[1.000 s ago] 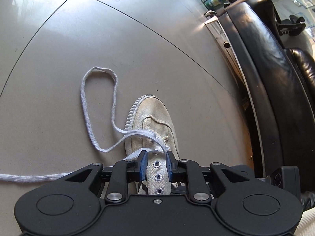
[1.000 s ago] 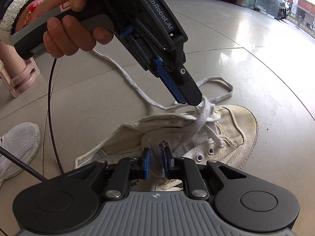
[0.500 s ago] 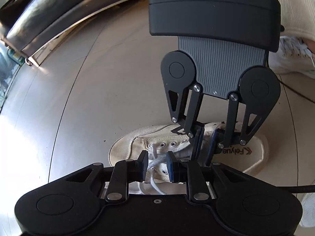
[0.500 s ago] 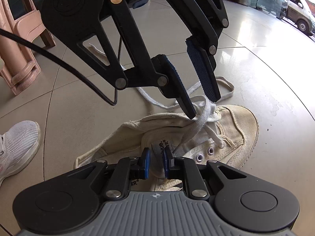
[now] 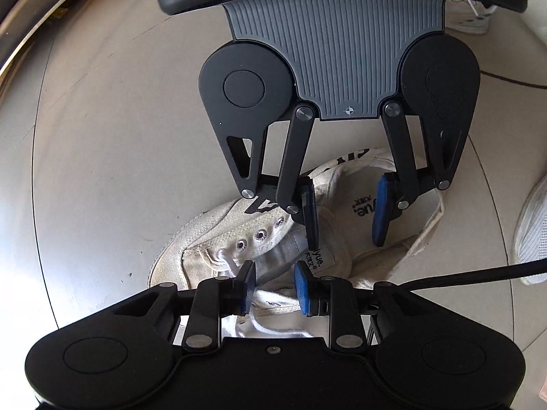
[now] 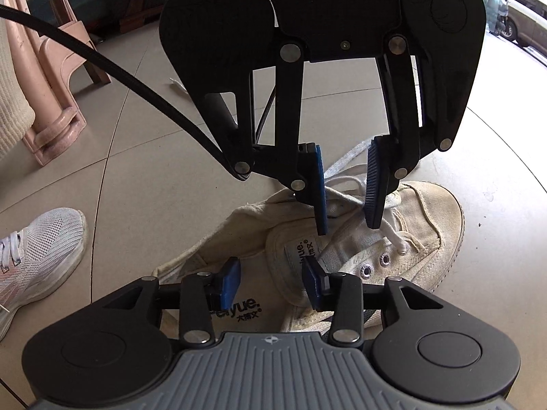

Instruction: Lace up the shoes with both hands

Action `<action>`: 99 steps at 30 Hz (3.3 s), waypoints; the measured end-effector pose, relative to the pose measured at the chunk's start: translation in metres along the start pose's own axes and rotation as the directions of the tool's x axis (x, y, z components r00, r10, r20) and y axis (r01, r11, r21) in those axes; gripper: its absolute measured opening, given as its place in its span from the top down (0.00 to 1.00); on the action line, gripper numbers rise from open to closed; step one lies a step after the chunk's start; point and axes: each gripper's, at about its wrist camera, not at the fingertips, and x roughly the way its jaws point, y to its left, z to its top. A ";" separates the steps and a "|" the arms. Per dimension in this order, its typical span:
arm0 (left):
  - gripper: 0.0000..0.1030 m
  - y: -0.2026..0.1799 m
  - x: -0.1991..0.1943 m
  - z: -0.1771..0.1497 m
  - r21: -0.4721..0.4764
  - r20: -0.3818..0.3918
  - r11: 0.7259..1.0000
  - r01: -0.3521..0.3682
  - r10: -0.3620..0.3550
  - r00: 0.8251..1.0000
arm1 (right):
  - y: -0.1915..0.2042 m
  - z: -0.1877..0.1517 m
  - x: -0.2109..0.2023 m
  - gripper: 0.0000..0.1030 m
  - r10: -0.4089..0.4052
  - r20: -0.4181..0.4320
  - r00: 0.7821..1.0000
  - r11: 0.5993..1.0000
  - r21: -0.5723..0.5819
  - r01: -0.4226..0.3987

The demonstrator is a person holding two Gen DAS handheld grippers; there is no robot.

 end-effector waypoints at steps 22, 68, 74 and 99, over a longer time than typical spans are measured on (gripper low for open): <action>1.00 0.002 -0.019 -0.020 -0.589 0.126 0.805 0.068 0.009 0.992 | -0.002 -0.005 0.008 0.59 0.011 0.019 1.000 0.999 0.044 -0.011; 0.95 0.005 0.003 -0.085 -0.979 0.204 0.028 0.204 0.269 0.941 | -0.017 0.011 0.004 0.88 -0.303 -0.072 0.950 0.940 0.140 0.310; 0.96 0.002 0.003 -0.083 -0.986 0.165 0.044 0.159 0.273 0.948 | -0.040 -0.001 -0.013 0.93 -0.256 -0.042 0.966 0.908 0.332 0.255; 0.96 0.015 0.010 -0.095 -0.978 0.142 -0.126 0.167 0.184 0.972 | -0.079 -0.024 -0.018 0.93 -0.122 0.008 0.993 0.770 0.632 0.089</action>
